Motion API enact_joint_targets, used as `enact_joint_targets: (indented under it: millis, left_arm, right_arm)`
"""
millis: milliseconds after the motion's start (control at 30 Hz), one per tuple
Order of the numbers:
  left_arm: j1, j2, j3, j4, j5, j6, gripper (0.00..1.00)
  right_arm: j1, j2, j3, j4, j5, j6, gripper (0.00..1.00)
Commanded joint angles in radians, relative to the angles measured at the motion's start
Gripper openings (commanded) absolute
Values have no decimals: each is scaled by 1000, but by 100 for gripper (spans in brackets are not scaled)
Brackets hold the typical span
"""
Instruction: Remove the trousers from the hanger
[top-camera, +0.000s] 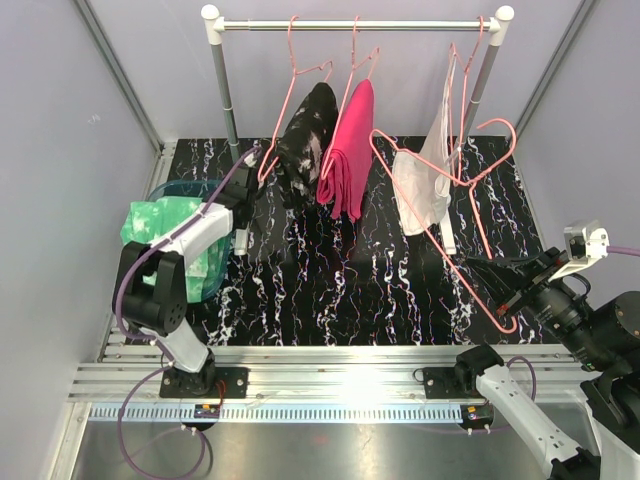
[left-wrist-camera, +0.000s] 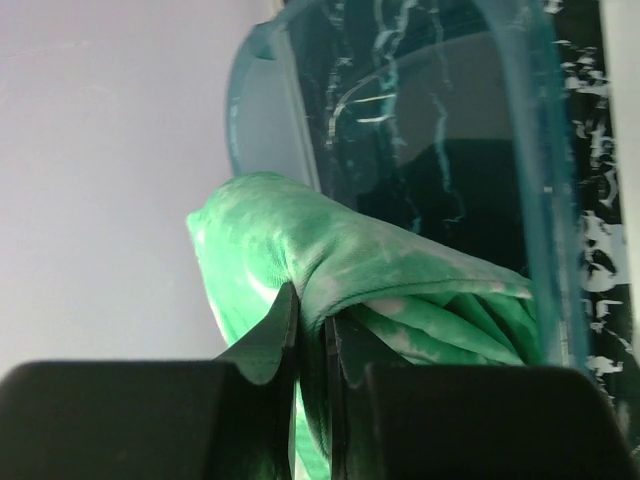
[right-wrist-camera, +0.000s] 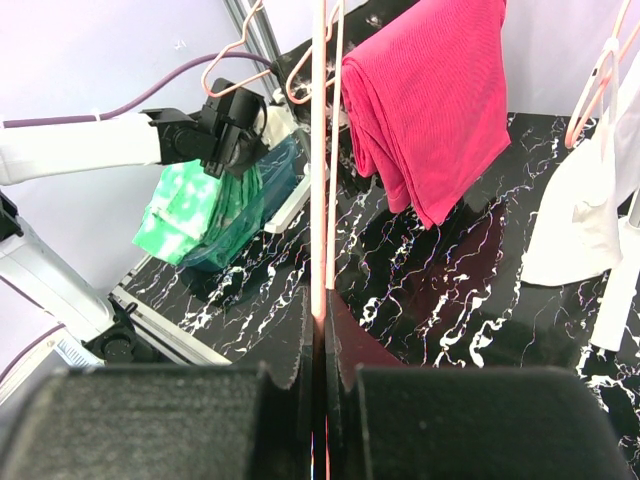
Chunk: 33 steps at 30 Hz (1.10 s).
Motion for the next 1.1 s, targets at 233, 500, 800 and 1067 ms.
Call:
enact_joint_targets:
  millis: [233,500,800,1067]
  left_arm:
    - [-2,23,-18,109,276,-116,0]
    - [56,89,57,108,394,-177,0]
    - [156,154,94,42,696,-288,0]
    - [241,82,33,152,1034,-346,0]
  right_arm:
    - [1,0,13,24,9,-4,0]
    - [3,3,24,7,17,-12,0]
    - [3,5,15,6,20,-10,0]
    - [3,9,16,3,17,-4,0]
